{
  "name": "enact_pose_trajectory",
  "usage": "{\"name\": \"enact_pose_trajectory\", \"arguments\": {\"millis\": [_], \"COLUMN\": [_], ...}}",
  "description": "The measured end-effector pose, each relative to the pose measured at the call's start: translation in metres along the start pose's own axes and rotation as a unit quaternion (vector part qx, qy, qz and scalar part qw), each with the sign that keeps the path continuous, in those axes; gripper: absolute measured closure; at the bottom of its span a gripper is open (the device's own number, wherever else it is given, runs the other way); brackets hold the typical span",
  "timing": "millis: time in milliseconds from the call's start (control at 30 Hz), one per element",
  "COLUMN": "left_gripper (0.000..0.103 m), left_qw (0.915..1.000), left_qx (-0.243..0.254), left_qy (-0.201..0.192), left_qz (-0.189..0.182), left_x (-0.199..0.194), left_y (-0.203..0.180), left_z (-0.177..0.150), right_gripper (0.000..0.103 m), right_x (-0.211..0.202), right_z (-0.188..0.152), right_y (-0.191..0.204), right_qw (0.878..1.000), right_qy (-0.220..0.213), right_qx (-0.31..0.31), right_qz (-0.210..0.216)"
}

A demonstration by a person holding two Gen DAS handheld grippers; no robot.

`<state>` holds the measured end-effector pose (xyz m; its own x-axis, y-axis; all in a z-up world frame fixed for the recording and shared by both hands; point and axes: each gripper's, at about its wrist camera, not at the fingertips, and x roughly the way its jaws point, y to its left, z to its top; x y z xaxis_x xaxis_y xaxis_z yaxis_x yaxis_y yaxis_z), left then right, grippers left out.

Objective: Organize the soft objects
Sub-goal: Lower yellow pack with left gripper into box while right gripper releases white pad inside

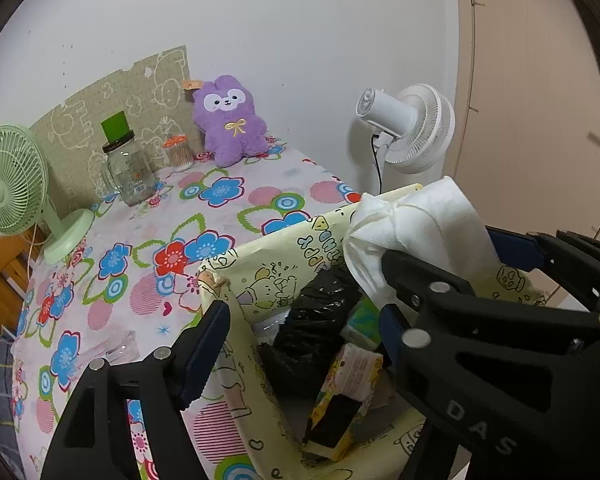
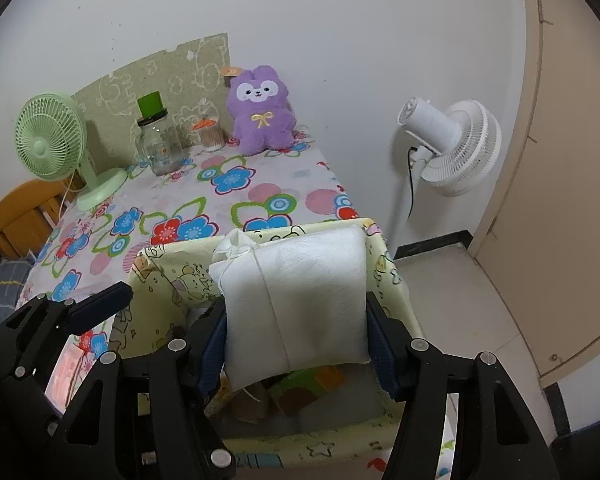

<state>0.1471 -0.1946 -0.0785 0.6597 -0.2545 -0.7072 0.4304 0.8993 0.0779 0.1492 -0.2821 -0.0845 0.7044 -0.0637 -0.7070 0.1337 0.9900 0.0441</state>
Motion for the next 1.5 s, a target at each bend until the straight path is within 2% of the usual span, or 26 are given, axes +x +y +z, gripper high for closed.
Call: {"name": "enact_pose_trajectory", "arguments": {"millis": [167,367,600,800,1500], "left_gripper": [0.017,0.017,0.015,0.014,0.013], "left_qw": [0.9999,0.9998,0.9997,0.9996,0.9986], "left_qx": [0.005,0.003,-0.001,-0.001,-0.013], "left_qy": [0.003,0.015,0.016,0.009,-0.043], "left_qz": [0.009,0.014,0.018,0.027,0.029], "left_x": [0.002,0.006,0.002,-0.009,-0.068], "left_y": [0.003,0.009,0.013,0.015,0.03], "left_z": [-0.001,-0.005,-0.008,-0.011,-0.02], "right_gripper": [0.039,0.035,0.012,0.011,0.011], "right_x": [0.008,0.019,0.018,0.012,-0.05], "right_z": [0.002,-0.001,-0.003,-0.005,-0.009], "right_y": [0.007,0.016,0.022,0.026,0.053], "right_qw": [1.0,1.0,1.0,1.0,0.999], "right_qy": [0.006,0.02,0.018,0.016,-0.041], "right_qx": [-0.005,-0.009,-0.007,-0.006,-0.017], "right_qz": [0.012,0.021,0.024,0.018,0.012]}}
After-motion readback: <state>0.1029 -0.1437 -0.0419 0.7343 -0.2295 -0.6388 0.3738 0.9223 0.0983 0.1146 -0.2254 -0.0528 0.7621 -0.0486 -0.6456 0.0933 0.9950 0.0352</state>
